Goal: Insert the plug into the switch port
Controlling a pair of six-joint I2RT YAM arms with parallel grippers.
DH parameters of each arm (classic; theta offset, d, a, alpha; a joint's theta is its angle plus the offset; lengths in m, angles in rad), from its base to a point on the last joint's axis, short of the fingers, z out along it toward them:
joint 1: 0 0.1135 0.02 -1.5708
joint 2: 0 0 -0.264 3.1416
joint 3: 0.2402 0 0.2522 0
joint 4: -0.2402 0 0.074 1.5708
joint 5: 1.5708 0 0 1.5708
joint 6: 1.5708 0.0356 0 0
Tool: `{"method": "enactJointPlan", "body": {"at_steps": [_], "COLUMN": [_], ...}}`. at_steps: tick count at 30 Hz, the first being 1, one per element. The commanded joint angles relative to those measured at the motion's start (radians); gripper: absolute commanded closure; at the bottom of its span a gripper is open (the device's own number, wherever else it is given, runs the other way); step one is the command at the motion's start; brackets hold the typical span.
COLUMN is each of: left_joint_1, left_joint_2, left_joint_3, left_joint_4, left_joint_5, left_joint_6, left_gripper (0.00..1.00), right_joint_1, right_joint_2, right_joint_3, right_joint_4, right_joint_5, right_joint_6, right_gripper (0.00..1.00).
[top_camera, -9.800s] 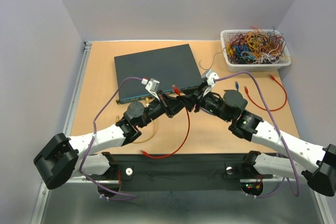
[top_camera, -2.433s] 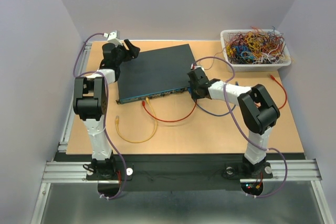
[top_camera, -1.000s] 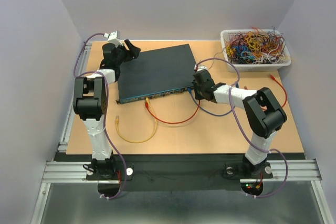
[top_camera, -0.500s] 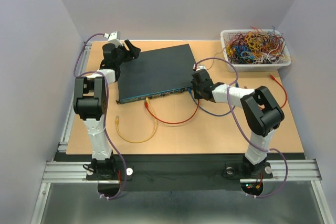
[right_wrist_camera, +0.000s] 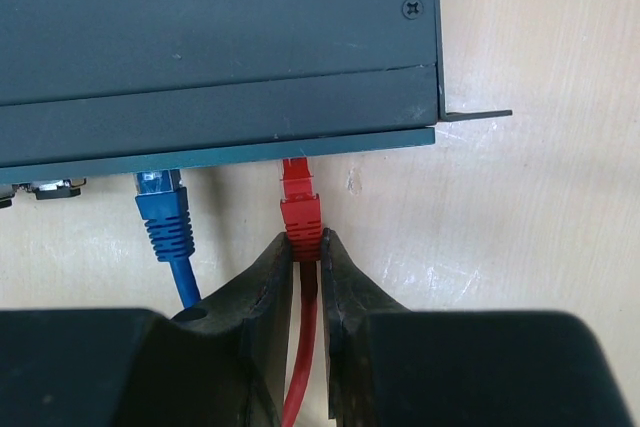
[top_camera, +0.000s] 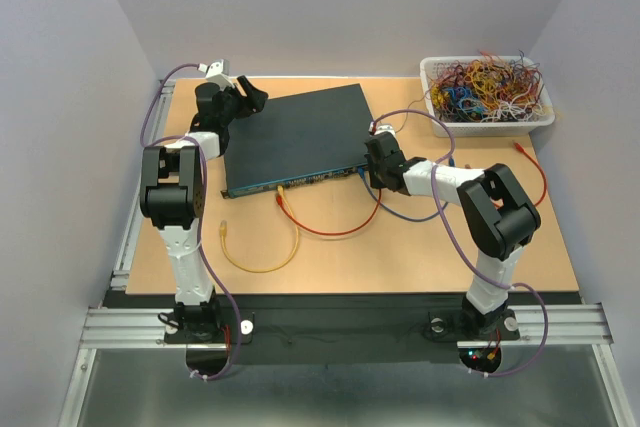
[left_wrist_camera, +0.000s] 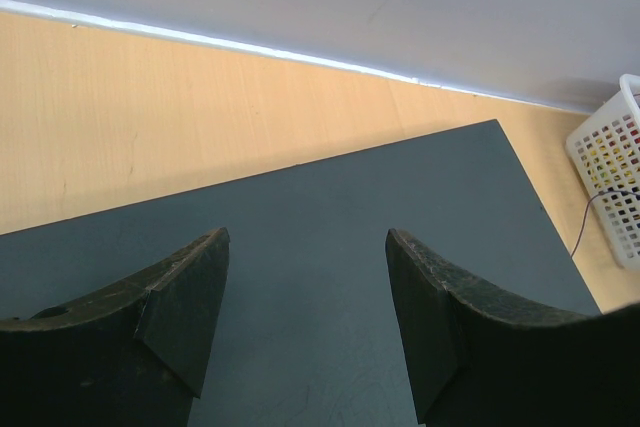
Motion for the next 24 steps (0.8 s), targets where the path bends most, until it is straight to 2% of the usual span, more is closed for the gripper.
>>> {"method": "enactJointPlan", "body": {"at_steps": [1, 20, 24], "left_joint_1": [0.010, 0.015, 0.016], "left_joint_2": [-0.008, 0.002, 0.004], "left_joint_3": [0.017, 0.017, 0.019], "left_joint_4": [0.036, 0.036, 0.036], "left_joint_5": [0.017, 0.019, 0.022], "left_joint_6": [0.000, -0.003, -0.003], "left_gripper": [0.26, 0.25, 0.25], "right_joint_1": [-0.008, -0.008, -0.008], "right_joint_2": [0.016, 0.085, 0.149], "right_joint_3": [0.058, 0.242, 0.321], "right_joint_4": [0.054, 0.051, 0.057], "right_joint_5": [0.048, 0.036, 0.022], "right_joint_6": [0.016, 0.023, 0.004], "right_gripper": [1.00, 1.00, 0.99]}}
